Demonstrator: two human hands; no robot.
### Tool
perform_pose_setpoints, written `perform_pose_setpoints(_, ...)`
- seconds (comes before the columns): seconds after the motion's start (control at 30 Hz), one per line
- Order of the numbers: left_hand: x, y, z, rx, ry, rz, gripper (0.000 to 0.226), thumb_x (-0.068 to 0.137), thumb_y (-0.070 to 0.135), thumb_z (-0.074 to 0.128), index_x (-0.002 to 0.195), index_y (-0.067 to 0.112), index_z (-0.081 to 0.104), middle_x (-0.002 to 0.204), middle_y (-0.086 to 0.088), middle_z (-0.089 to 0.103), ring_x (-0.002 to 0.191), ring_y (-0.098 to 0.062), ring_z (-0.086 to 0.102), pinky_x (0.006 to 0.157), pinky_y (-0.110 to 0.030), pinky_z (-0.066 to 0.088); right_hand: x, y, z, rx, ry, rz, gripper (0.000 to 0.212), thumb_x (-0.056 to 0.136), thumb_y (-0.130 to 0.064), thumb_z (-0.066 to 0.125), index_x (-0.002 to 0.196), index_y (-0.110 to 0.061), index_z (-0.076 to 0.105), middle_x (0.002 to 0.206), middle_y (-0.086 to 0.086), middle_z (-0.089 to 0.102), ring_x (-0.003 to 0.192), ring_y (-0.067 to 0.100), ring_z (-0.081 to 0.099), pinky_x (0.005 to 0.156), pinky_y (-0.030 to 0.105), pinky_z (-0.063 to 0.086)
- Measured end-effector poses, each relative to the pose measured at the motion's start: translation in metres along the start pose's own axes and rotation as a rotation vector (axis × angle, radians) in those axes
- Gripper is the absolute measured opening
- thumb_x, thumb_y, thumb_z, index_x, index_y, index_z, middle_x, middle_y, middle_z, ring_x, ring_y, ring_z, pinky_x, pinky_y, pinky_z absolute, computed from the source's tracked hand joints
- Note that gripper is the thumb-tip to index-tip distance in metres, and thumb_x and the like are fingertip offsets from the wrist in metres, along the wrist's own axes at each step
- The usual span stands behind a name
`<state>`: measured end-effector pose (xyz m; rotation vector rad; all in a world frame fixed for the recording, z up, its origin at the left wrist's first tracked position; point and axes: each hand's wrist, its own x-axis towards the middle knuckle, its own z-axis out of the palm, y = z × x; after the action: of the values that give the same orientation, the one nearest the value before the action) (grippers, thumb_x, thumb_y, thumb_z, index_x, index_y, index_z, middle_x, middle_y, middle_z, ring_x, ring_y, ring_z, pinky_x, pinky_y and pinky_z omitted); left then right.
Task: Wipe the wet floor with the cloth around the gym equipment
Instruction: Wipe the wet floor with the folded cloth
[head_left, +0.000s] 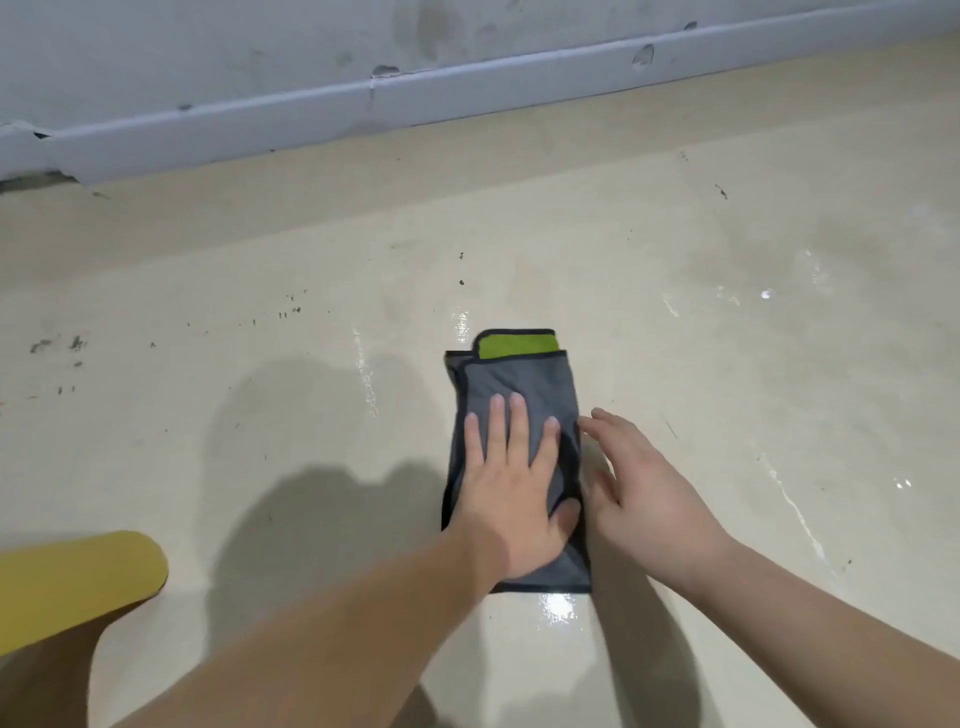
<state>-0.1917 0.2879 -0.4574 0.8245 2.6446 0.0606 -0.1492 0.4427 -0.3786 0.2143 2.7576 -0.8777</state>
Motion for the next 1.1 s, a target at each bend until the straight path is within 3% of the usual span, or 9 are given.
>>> perform_pose_setpoints(0.13, -0.01, -0.057, -0.017, -0.205, 0.032, 0.347, 0.067, 0.096, 0.041, 0.022, 0.16, 0.022, 0.035, 0.173, -0.011, 0.019, 0.161, -0.031, 0.006, 0.131, -0.048, 0.003, 0.012, -0.027, 0.044, 0.143, -0.096, -0.055, 0.066, 0.096, -0.008, 0.046, 0.156, -0.03, 0.029, 0.164, -0.007, 0.031, 0.151, 0.01, 0.027, 0.121, 0.026, 0.027)
perform_pose_setpoints(0.27, -0.023, -0.142, -0.029, -0.201, 0.17, 0.204, 0.053, 0.084, 0.018, 0.045, 0.133, 0.01, 0.062, 0.154, -0.018, 0.05, 0.144, -0.038, 0.044, 0.127, -0.048, 0.025, 0.032, -0.049, 0.097, -0.315, -0.224, 0.162, 0.078, 0.105, -0.053, 0.027, 0.16, -0.021, -0.019, 0.165, 0.0, -0.032, 0.152, 0.025, -0.029, 0.125, 0.04, -0.009)
perform_pose_setpoints(0.43, -0.042, -0.195, -0.036, -0.234, 0.303, 0.015, 0.047, 0.081, 0.013, 0.038, 0.116, 0.001, 0.067, 0.145, -0.025, 0.055, 0.133, -0.045, 0.052, 0.117, -0.054, 0.038, 0.098, -0.11, 0.126, -0.401, -0.279, 0.044, 0.082, 0.103, -0.061, 0.022, 0.157, -0.021, -0.026, 0.161, 0.003, -0.039, 0.148, 0.029, -0.037, 0.122, 0.046, -0.018)
perform_pose_setpoints(0.5, -0.047, -0.205, -0.04, -0.274, 0.288, -0.125, 0.052, 0.081, 0.016, 0.034, 0.121, 0.002, 0.065, 0.148, -0.026, 0.052, 0.135, -0.047, 0.049, 0.116, -0.057, 0.037, 0.104, -0.128, 0.145, -0.411, -0.278, -0.094, 0.08, 0.103, -0.061, 0.021, 0.16, -0.021, -0.018, 0.164, 0.005, -0.033, 0.151, 0.029, -0.032, 0.124, 0.047, -0.016)
perform_pose_setpoints(0.63, -0.061, -0.225, -0.045, -0.204, 0.134, -0.296, 0.055, 0.092, 0.019, 0.036, 0.144, 0.012, 0.051, 0.166, -0.016, 0.029, 0.154, -0.039, 0.024, 0.126, -0.052, 0.018, 0.063, -0.131, 0.164, -0.509, -0.332, -0.417, 0.076, 0.099, -0.06, 0.036, 0.158, -0.012, 0.035, 0.167, 0.011, 0.025, 0.154, 0.038, 0.019, 0.116, 0.052, 0.018)
perform_pose_setpoints(0.77, -0.069, -0.267, -0.06, -0.301, 0.079, -0.405, 0.057, 0.098, 0.013, 0.043, 0.155, 0.016, 0.038, 0.174, -0.007, 0.009, 0.16, -0.025, 0.005, 0.13, -0.037, 0.0, 0.056, -0.096, 0.141, -0.602, -0.392, -0.633, 0.083, 0.096, -0.07, 0.039, 0.16, -0.019, 0.029, 0.169, 0.005, 0.024, 0.154, 0.031, 0.024, 0.116, 0.046, 0.02)
perform_pose_setpoints(0.87, -0.061, -0.302, -0.085, -0.351, 0.007, -0.577, 0.041, 0.088, 0.01, 0.052, 0.129, 0.007, 0.053, 0.154, -0.016, 0.036, 0.146, -0.034, 0.031, 0.119, -0.04, 0.029, 0.081, -0.097, 0.121, -0.681, -0.489, -0.531, 0.088, 0.095, -0.078, 0.031, 0.164, -0.027, 0.009, 0.172, 0.0, 0.008, 0.157, 0.022, 0.002, 0.119, 0.045, 0.01)
perform_pose_setpoints(0.93, -0.057, -0.325, -0.102, -0.298, -0.044, -0.616, 0.024, 0.084, 0.017, 0.058, 0.106, 0.01, 0.05, 0.124, -0.011, 0.045, 0.123, -0.033, 0.045, 0.098, -0.04, 0.042, 0.113, -0.112, 0.116, -0.653, -0.486, -0.425, 0.09, 0.093, -0.08, 0.024, 0.157, -0.036, -0.023, 0.166, -0.007, -0.028, 0.15, 0.016, -0.033, 0.123, 0.04, -0.012)
perform_pose_setpoints(1.1, -0.045, -0.387, -0.117, -0.146, -0.205, -0.625, 0.064, 0.084, 0.048, 0.07, 0.128, 0.011, 0.044, 0.147, -0.018, 0.033, 0.13, -0.035, 0.043, 0.092, -0.043, 0.046, 0.182, -0.165, 0.132, -0.54, -0.45, 0.018, 0.093, 0.091, -0.081, 0.019, 0.15, -0.034, -0.037, 0.15, -0.006, -0.051, 0.145, 0.024, -0.042, 0.122, 0.044, -0.019)
